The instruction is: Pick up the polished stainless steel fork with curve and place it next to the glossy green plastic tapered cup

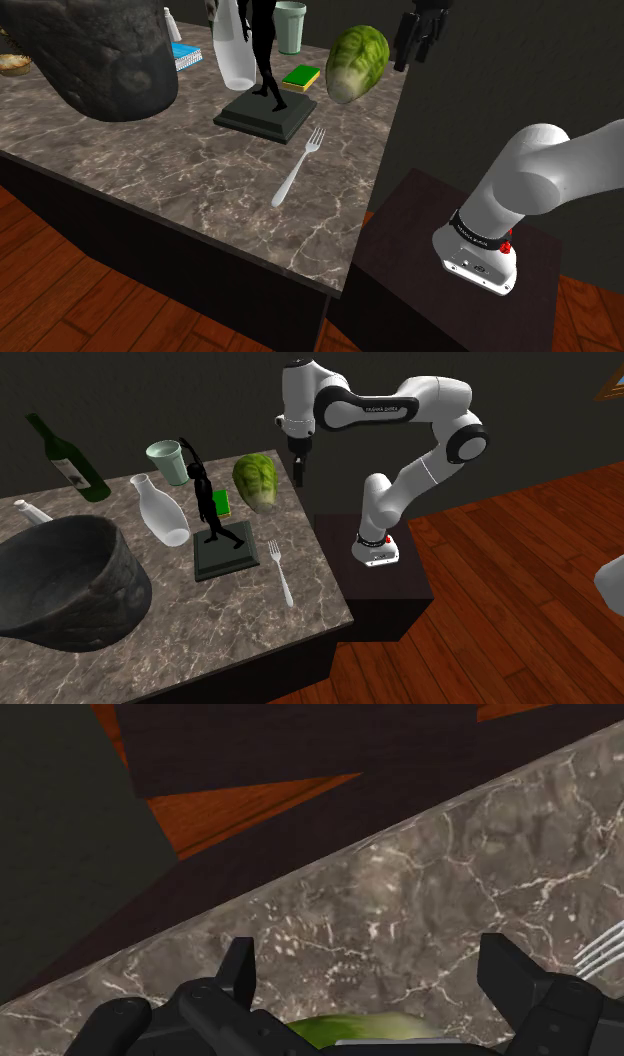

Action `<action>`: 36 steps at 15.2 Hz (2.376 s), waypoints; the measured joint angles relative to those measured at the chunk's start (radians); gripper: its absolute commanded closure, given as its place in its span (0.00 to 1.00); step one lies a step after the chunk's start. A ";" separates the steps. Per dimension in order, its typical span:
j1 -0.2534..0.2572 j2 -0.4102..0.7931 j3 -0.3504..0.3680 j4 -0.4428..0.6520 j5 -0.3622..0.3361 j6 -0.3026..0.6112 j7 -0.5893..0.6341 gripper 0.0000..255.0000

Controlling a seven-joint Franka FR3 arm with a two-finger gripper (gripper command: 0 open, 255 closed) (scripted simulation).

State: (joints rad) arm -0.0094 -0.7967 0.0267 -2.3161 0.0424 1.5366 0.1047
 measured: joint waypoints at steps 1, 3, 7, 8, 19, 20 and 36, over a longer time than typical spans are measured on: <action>0.000 0.000 0.000 0.000 0.000 0.000 0.000 0.00; -0.013 -0.013 0.035 -0.024 0.022 0.015 0.073 0.00; -0.047 -0.034 0.166 -0.065 0.104 0.054 0.328 0.00; -0.058 -0.026 0.200 -0.063 0.124 0.065 0.393 0.00; -0.237 0.134 0.625 0.028 0.293 0.216 1.150 0.00; -0.263 0.163 0.669 0.043 0.298 0.236 1.220 0.00; -0.376 0.286 0.845 0.063 0.289 0.388 1.465 0.00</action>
State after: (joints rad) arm -0.3851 -0.5108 0.8713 -2.2534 0.3310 1.9248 1.5700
